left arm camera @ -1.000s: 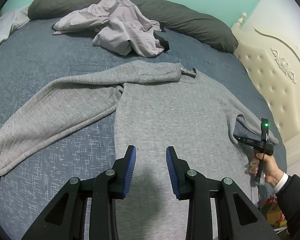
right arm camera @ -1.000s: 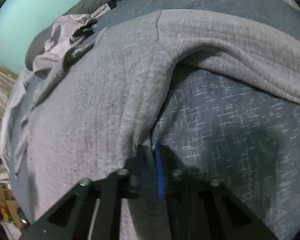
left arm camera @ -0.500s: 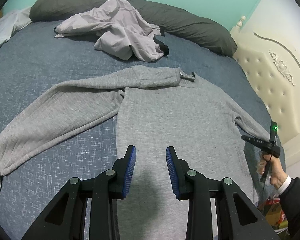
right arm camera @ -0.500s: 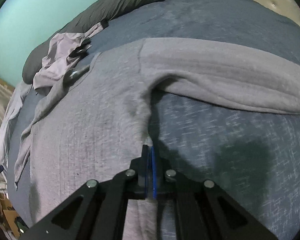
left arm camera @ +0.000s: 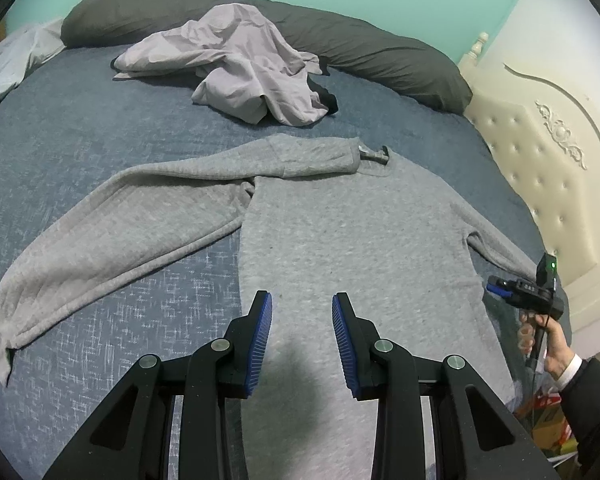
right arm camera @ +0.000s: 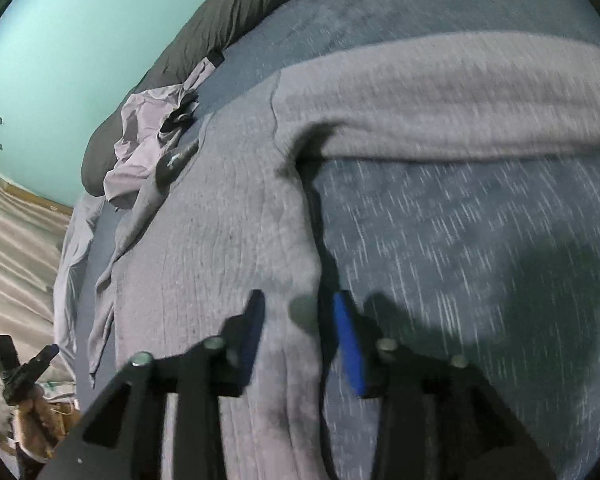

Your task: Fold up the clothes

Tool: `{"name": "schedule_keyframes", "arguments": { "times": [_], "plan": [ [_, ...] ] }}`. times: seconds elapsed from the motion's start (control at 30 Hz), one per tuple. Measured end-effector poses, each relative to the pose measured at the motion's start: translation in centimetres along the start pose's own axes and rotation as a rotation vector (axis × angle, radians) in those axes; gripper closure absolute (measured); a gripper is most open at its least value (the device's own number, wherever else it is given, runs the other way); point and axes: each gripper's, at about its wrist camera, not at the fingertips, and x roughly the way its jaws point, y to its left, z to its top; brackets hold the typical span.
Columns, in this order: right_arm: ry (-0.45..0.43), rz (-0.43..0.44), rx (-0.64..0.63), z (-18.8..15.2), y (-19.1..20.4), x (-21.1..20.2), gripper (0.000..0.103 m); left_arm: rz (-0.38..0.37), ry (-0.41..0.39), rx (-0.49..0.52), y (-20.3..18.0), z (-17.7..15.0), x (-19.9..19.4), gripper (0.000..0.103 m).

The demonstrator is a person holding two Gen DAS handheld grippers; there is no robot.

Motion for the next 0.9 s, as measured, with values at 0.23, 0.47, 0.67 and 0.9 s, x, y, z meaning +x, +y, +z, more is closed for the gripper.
{"name": "schedule_keyframes", "arguments": {
  "times": [0.23, 0.47, 0.67, 0.9],
  "plan": [
    [0.08, -0.004, -0.021, -2.3, -0.3, 1.0, 0.064, -0.001, 0.004, -0.004, 0.2, -0.9, -0.6, 0.069],
    [0.104, -0.133, -0.129, -3.2, 1.7, 1.7, 0.098, 0.005, -0.013, 0.003, 0.0, -1.0, -2.0, 0.069],
    [0.092, -0.21, -0.157, -2.7, 2.3, 0.1, 0.1, 0.008, -0.025, -0.002, 0.3, -1.1, -2.8, 0.069],
    [0.101, -0.16, -0.08, -3.1, 1.7, -1.4, 0.086, -0.005, -0.018, 0.008, 0.2, -2.0, -3.5, 0.069]
  ]
}}
